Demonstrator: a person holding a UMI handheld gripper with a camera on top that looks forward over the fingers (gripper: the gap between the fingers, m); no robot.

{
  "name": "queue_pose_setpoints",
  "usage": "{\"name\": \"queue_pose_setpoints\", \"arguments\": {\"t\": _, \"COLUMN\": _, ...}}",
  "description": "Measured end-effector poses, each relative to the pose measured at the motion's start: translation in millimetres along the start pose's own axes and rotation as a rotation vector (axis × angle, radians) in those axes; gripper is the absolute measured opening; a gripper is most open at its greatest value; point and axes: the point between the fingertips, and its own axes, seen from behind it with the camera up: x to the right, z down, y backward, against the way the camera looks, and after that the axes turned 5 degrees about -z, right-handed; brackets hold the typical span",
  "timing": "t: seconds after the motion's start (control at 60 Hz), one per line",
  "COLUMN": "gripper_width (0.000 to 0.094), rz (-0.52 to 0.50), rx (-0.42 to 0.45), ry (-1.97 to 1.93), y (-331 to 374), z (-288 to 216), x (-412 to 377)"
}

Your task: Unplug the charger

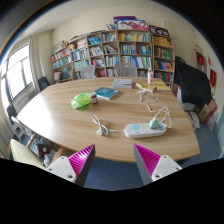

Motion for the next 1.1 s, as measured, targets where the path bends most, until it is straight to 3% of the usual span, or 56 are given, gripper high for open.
{"name": "queue_pose_setpoints", "arguments": {"t": 0.183, "gripper_width": 0.0782, "rz": 0.118, "rx": 0.038, "ry": -0.020, "y": -92, "z": 20, "x": 90}}
{"name": "queue_pose_setpoints", "arguments": {"t": 0.333, "gripper_width": 0.0771, "rz": 0.122, "rx": 0.064, "ry": -0.086, "y": -146, "z": 5, "x": 167}}
{"name": "queue_pose_setpoints", "arguments": {"t": 0.55, "gripper_width": 0.0738, "rz": 0.075, "rx": 0.085, "ry": -0.045, "y": -217, "z": -21, "x": 207}}
{"name": "queue_pose_setpoints", "arguments": {"t": 0.617, "gripper_width": 0.0619, "rz": 0.070, "rx": 0.081, "ry": -0.043, "y": -231, "z": -23, "x": 211}}
{"name": "queue_pose_setpoints", "arguments": {"t": 0.633, "gripper_width": 0.0556, "rz": 0.064, "rx": 0.077, "ry": -0.049, "y": -234, "z": -22, "x": 210}}
{"name": "queue_pose_setpoints", "arguments": {"t": 0.667, "gripper_width": 0.0318, "rz": 0.064, "rx": 0.055, "ry": -0.057, "y": -238, "z": -16, "x": 213}}
{"name": "queue_pose_setpoints", "arguments": {"t": 0.817, "gripper_width": 0.0243, "rz": 0.084, "rx": 0.069, "ry": -0.020, "y": -235, "z": -20, "x": 213}}
{"name": "queue_pose_setpoints", "arguments": {"t": 0.9, "gripper_width": 0.0220, "rz": 0.078, "rx": 0.012, "ry": -0.018, "y": -231, "z": -22, "x": 212}}
{"name": "queue_pose_setpoints", "arguments": {"t": 0.983, "gripper_width": 0.0218, "rz": 0.107, "rx": 0.208, "ry": -0.006, "y": -197, "z": -102, "x": 217}}
{"name": "queue_pose_setpoints", "arguments": {"t": 1.1, "gripper_width": 0.0219, "rz": 0.228, "rx": 0.364, "ry": 0.016, "y": -134, "z": -207, "x": 251}}
